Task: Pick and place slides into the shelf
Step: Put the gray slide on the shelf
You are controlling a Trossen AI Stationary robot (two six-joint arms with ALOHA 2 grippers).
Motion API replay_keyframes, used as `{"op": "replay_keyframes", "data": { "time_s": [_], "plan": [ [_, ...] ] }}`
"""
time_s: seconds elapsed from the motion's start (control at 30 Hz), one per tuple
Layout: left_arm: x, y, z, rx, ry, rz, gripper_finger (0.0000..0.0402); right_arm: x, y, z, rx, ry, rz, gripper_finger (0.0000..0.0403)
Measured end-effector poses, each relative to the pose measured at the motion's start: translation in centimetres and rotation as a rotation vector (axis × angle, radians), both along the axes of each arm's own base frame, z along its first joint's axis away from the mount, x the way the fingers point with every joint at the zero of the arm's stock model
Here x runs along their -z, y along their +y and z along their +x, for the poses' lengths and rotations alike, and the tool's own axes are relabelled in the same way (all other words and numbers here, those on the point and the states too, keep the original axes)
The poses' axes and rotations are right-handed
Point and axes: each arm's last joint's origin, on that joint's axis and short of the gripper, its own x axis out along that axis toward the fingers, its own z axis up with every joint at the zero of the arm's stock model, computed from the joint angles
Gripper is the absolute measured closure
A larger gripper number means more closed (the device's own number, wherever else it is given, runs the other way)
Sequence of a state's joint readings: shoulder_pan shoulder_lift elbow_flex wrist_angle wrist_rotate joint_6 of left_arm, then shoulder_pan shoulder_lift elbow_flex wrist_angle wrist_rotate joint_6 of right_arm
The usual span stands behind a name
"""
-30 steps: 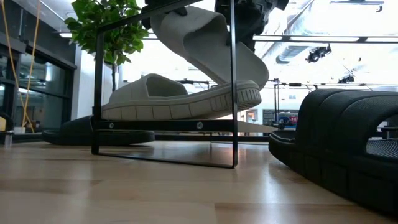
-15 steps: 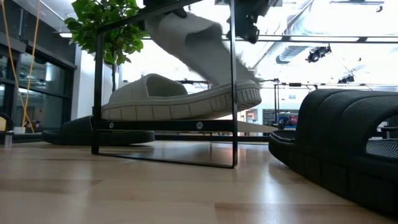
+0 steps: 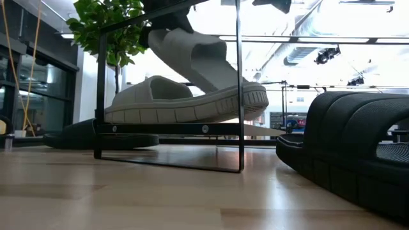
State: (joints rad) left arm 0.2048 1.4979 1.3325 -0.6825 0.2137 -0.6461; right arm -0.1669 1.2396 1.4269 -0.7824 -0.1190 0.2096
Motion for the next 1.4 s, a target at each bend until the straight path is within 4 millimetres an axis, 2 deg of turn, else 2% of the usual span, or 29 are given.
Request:
{"op": "replay_keyframes", "data": {
  "time_s": [0.23, 0.6, 0.97, 1.4],
  "plan": [
    [1.3, 0.8, 0.2, -0.027, -0.039, -0.067, 0.04, -1.4, 0.6, -2.1, 0.058, -0.051, -0.06, 0.0231],
    [3.3, 2.1, -0.5, -0.091, -0.006, -0.111, 0.0401, -1.3, 0.8, -2.6, 0.08, -0.021, -0.079, 0.0231],
    [3.1, 1.9, 0.2, -0.066, -0.118, -0.173, 0.0401, -1.3, 0.7, -2.6, 0.091, -0.018, -0.095, 0.0231],
    [3.5, 1.8, -0.1, -0.046, -0.072, -0.185, 0.0401, -1.2, 0.6, -2.7, 0.113, -0.009, -0.125, 0.0231]
  ]
}}
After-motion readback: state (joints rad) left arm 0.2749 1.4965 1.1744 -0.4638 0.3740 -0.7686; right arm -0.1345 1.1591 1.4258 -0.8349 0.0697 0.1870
